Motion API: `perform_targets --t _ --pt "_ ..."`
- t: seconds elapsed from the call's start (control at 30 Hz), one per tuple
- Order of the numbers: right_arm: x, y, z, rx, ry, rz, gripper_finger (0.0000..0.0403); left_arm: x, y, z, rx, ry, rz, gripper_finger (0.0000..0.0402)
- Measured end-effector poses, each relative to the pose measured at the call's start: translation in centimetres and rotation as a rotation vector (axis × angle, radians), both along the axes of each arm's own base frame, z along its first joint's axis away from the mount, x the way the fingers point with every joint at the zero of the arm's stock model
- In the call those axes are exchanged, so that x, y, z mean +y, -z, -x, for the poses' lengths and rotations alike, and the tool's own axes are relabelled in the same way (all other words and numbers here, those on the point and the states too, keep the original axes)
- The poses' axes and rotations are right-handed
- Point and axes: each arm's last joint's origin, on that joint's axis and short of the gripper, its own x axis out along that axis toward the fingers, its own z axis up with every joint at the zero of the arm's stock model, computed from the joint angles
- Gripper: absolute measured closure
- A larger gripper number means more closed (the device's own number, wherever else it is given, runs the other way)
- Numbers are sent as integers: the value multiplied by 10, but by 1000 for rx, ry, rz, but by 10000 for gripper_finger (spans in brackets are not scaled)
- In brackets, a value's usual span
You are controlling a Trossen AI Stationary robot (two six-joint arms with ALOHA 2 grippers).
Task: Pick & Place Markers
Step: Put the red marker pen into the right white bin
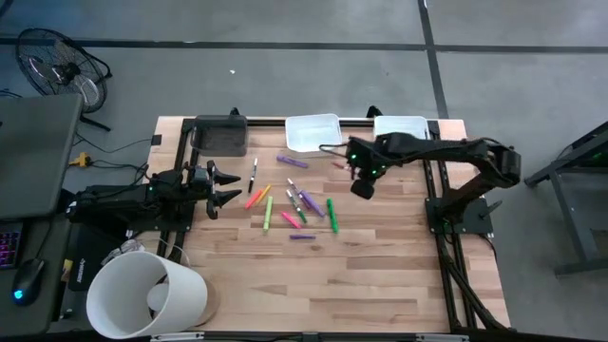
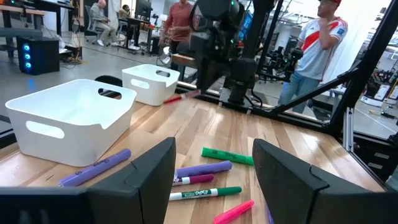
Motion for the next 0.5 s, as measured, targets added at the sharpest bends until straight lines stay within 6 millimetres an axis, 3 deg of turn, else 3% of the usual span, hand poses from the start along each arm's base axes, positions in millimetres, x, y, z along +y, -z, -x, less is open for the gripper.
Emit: perform_targets --t 0.3,0.5 --pt "-23 -31 55 74 255 74 369 0 0 0 0 0 0 190" --pt "-43 -39 85 128 446 112 375 0 0 0 0 0 0 190"
